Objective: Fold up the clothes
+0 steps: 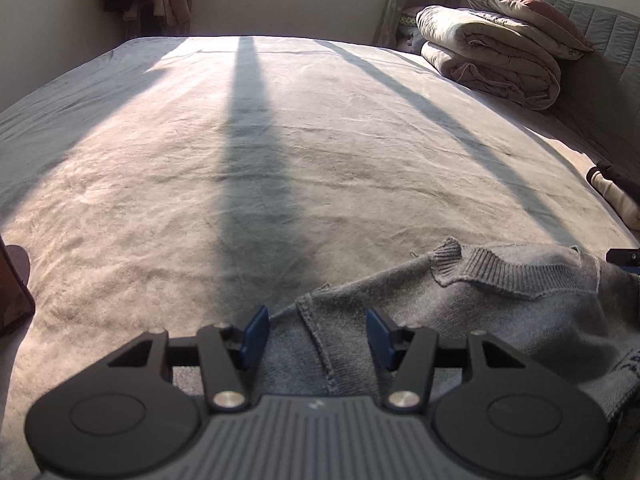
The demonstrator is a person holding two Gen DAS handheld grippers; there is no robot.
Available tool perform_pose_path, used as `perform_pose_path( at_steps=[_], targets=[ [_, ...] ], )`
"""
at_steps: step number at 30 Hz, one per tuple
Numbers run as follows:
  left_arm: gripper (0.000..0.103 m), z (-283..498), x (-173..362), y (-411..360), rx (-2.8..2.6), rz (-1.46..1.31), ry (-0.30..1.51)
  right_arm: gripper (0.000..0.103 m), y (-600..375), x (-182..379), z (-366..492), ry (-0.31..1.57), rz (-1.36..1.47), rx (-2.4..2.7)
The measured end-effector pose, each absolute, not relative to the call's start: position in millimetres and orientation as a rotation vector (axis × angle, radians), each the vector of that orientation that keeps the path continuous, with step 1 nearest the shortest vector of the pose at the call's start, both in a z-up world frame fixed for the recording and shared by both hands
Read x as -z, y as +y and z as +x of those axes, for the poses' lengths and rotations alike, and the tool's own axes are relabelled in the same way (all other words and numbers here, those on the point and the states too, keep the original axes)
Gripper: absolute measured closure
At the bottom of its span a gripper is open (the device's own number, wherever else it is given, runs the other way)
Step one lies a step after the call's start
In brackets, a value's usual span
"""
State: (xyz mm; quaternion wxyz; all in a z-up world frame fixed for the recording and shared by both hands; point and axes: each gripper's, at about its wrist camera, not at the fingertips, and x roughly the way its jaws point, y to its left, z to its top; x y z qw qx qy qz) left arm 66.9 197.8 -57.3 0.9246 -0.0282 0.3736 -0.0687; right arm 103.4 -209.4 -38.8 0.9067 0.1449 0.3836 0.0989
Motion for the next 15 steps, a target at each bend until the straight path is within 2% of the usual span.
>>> perform_pose_path(
  at_steps=[15],
  targets=[
    [0.042,70.8,69.9,199.2,0.142,-0.039,0.718,0.048,-142.2,42.9,79.7,0.774,0.013,-0.423]
  ],
)
